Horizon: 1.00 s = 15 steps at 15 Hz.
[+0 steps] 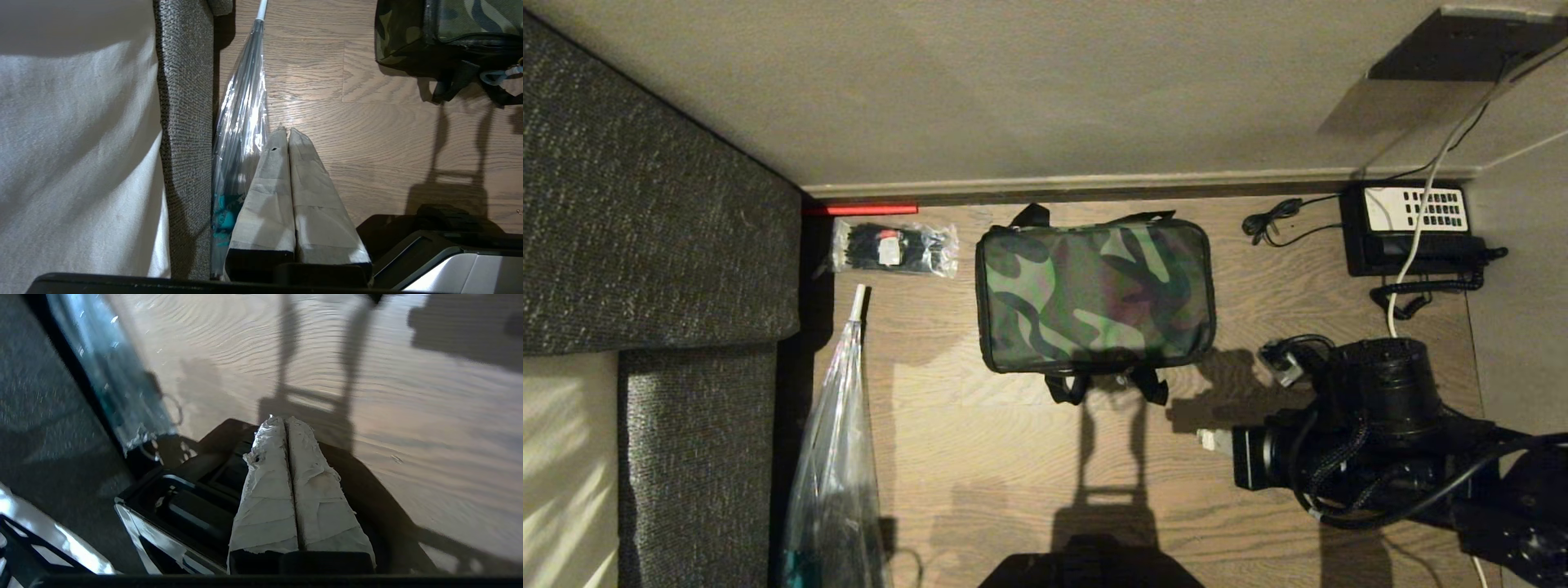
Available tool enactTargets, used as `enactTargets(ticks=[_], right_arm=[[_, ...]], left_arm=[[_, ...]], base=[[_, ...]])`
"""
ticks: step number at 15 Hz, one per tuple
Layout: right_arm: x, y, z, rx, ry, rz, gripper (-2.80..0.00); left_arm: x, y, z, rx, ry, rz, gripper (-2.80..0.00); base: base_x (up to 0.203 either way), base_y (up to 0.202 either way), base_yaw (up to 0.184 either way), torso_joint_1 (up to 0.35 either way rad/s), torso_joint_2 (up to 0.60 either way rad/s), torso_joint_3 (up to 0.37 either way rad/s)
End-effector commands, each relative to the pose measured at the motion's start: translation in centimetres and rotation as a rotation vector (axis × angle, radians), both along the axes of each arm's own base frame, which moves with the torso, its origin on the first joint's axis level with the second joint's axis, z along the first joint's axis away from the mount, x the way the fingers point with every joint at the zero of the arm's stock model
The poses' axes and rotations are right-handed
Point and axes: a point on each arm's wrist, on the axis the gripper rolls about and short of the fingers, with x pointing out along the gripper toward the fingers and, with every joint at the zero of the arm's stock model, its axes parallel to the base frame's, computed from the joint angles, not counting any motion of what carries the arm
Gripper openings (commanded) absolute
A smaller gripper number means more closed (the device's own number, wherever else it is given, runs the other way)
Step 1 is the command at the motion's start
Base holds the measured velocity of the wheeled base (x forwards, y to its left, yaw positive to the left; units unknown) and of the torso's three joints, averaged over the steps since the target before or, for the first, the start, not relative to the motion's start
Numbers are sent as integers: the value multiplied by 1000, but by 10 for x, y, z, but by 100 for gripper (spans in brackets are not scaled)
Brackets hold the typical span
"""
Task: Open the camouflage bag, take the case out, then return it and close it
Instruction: Open the top of the storage box
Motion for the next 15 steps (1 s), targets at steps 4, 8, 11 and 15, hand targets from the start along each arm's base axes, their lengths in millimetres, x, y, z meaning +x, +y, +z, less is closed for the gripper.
enactTargets(ticks=[4,8,11,15], right_arm=[[20,32,-41,-39,-37,29,0],[36,41,-54,-60,-183,7,0],[46,52,-53,-13,-246,16,0],[55,59,-55,52,-251,19,0]], left_arm=[[0,0,0,0,-2,1,-280],[0,0,0,0,-1,1,-280],[0,0,0,0,-1,1,-280],[0,0,-1,0,0,1,-280]], base=[[0,0,0,0,0,0],[0,0,0,0,0,0],[0,0,0,0,0,0],[0,0,0,0,0,0]])
